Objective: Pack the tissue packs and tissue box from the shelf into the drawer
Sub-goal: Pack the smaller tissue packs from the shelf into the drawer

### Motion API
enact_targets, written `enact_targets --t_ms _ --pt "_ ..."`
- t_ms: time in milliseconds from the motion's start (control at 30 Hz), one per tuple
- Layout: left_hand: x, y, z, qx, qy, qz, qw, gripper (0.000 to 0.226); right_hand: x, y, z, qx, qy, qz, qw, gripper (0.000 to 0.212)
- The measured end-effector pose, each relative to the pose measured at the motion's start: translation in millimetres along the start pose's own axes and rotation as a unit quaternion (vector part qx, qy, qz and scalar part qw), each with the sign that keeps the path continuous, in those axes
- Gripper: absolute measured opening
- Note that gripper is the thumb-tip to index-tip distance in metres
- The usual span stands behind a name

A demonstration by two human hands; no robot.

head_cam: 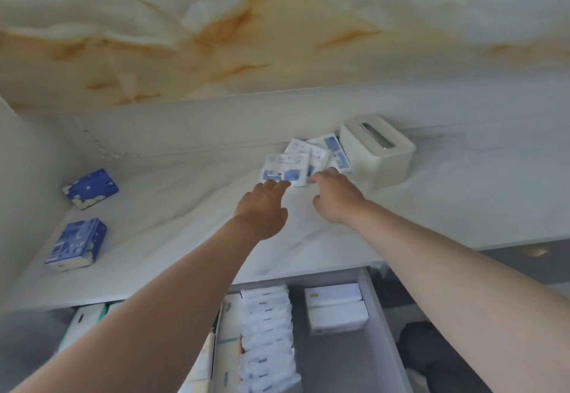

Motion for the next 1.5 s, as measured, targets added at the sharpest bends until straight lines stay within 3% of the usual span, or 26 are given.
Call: enact_targets --t_ms 100,233,333,433,533,667,767,833,900,967,1233,1300,1367,1500 --pt "33 0 -6 0.001 0.001 0.008 1.0 0.067 33 -1 8 -0.022 -0.022 0.033 0.999 0.067" --pt "71 -2 -16 0.008 -0.004 0.026 1.0 0.066 71 -16 28 -0.019 -0.036 0.001 0.999 0.093" --pt "94 -7 -24 0.001 -0.004 0.021 1.0 0.061 98 -13 40 -0.01 -0.054 0.008 0.998 0.081" --pt "106 -9 -28 0.015 -0.021 0.026 0.999 0.069 113 -16 46 -0.046 -0.039 -0.015 0.998 0.062" --pt "109 -7 -32 0.047 -0.035 0.034 0.998 0.069 111 -27 29 -0.111 0.032 -0.027 0.993 0.057" --pt "110 -15 -45 0.033 -0.027 -0.04 0.998 0.068 102 -28 -6 -0.033 0.144 -0.029 0.989 0.054" --pt "108 -26 -54 0.03 -0.019 -0.097 0.995 0.067 102 -12 -6 0.111 0.16 0.071 0.978 0.042" --pt "102 -31 -61 0.013 -0.001 -0.102 0.995 0.065 107 -7 5 0.077 0.097 0.122 0.985 0.041" --pt "93 -34 -65 0.009 0.009 -0.089 0.996 0.065 116 -17 17 -0.006 0.022 0.06 0.998 0.043" --pt "85 -36 -70 0.006 0.026 -0.087 0.996 0.068 119 -28 21 -0.003 -0.005 -0.006 1.0 0.04" --pt "62 -19 -94 0.061 0.221 -0.077 0.97 0.071 111 -21 -5 0.153 0.083 -0.033 0.984 0.012" --pt "70 -5 -81 0.082 0.171 -0.02 0.982 0.068 115 -3 -2 0.107 0.087 0.045 0.989 0.015" --pt "83 5 -59 0.086 0.082 0.018 0.993 0.064 119 15 7 0.041 0.07 0.114 0.99 0.032" --pt "112 -9 -33 0.073 0.019 -0.06 0.995 0.072 140 31 36 -0.067 -0.036 0.129 0.989 0.06"
Point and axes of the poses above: each hand's wrist, its own x-axis towards the middle knuckle, its own y-axis out of the back of the hand, z = x × y, the point moved 7 cm from there along x, towards the middle knuckle, and after that the axes turned 13 degrees about -z, right-handed, at the moved point
